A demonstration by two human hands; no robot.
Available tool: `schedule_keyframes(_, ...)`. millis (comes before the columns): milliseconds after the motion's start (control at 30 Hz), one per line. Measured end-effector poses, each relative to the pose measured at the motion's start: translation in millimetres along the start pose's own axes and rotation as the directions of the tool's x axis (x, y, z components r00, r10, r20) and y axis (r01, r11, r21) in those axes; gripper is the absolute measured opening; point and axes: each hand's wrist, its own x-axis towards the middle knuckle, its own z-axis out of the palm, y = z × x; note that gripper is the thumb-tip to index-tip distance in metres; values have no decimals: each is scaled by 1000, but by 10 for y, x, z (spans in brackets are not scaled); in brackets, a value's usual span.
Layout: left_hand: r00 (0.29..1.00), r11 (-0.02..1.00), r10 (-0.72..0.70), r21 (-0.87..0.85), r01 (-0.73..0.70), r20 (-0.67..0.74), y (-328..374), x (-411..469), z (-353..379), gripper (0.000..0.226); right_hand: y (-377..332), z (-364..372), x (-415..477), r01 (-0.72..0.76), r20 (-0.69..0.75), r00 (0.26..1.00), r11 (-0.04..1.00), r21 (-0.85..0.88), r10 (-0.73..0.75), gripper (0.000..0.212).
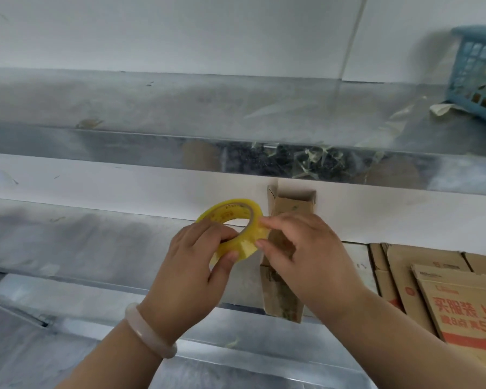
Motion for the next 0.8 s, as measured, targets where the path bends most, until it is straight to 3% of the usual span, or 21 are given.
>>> schedule_keyframes(100,1000,999,21,32,-21,1,36,-15,-52,19,-36,-80,21,-12,7,1000,1000,29,12,18)
schedule_keyframes(300,998,991,62,118,-62,1,152,28,-142,20,-125,-209,47,-182,170,973,969,165,154,6)
schedule_keyframes(500,991,982,-94,173,76,98,174,102,-236,44,-236,-299,-67,-370,243,925,839,398,292,12)
schedule_keyframes(633,986,973,-151,188,135,76,178,149,-329,47,-297,-334,-46,-496,324,868,666,557,376,11)
schedule_keyframes(733,989,976,-128,185,112,77,242,178,-381,45,-323,-397,33,-580,387,801,434,689,456,4)
schedule_keyframes(800,992,977,-111,189,97,65,264,190,-410,43,-337,-431,72,-598,409,789,415,686,459,13)
